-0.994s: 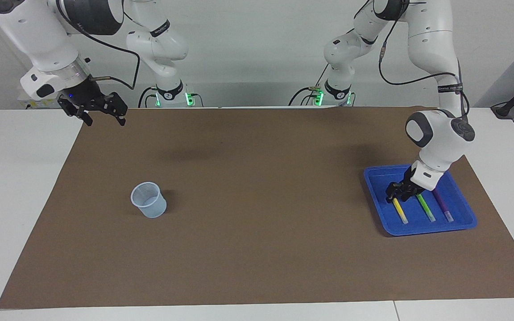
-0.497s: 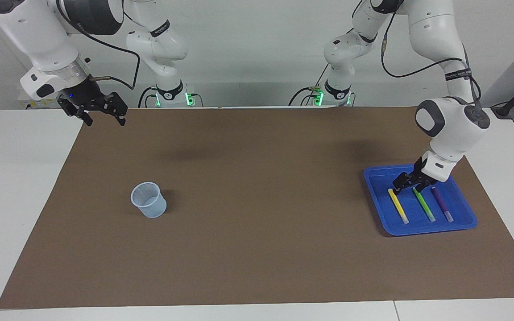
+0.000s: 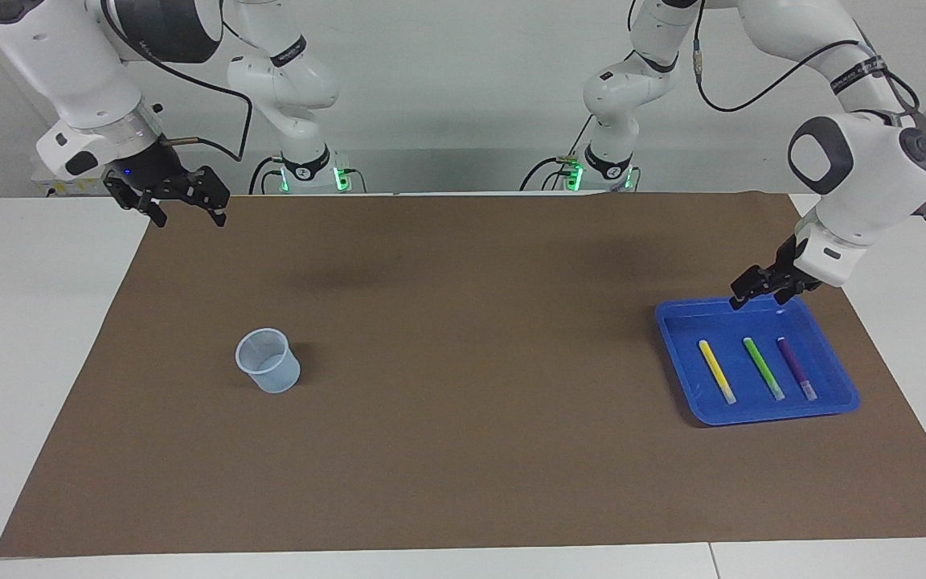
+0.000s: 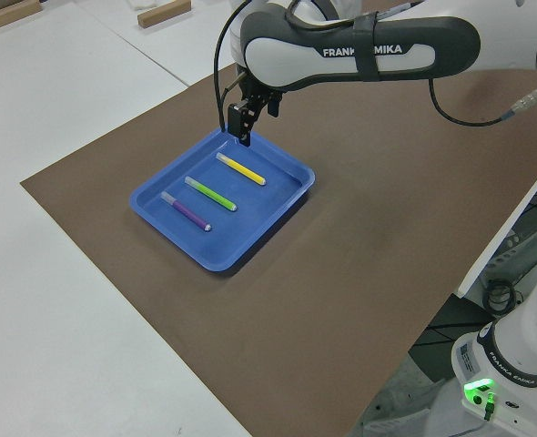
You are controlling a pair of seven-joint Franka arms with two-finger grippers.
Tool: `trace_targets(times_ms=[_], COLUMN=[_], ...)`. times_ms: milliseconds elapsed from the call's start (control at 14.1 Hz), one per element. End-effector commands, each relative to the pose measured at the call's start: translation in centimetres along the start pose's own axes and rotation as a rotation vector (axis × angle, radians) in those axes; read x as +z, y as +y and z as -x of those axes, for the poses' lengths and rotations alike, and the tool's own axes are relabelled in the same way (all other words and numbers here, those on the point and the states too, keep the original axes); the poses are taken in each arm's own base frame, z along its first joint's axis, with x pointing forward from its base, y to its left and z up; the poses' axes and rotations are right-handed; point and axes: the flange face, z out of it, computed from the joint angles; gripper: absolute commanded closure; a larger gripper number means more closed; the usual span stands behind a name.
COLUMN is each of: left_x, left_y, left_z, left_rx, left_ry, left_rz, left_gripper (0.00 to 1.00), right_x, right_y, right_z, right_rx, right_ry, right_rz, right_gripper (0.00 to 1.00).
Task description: Right arm passes pens to left for tray arrangement
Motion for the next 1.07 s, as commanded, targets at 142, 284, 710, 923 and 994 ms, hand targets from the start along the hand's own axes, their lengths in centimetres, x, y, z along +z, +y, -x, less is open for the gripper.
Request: trace_targets(times_ms=[142, 284, 710, 923, 994], left_x=[-4.4, -5.7, -6.7, -9.6, -9.9], left_y=[3.6, 5.3, 8.9, 9.4, 10.1], left_z=[2.8, 3.9, 5.3, 5.8, 6.4], left_rx=[-0.051, -0.104, -0.094, -0.089, -0.077], left_ry=[0.003, 0.009, -0.002, -0.044, -0.067], left_rz=[-0.052, -0.062, -0.070, -0.072, -0.076], left_gripper=[0.00, 0.00, 0.00, 0.00, 0.00], right_x=[-0.2, -0.3, -0.3, -0.4, -0.4], right_y=[0.4, 0.4, 0.4, 0.4, 0.4], right_z=[0.5, 0.5, 0.5, 0.5, 0.5], right_rx=[-0.017, -0.015, -0.017, -0.016, -0.017], right_ry=[0.016, 0.016, 0.016, 0.016, 0.015], right_rz=[0.017, 0.017, 0.017, 0.017, 0.017], right_gripper=[0.00, 0.00, 0.00, 0.00, 0.00])
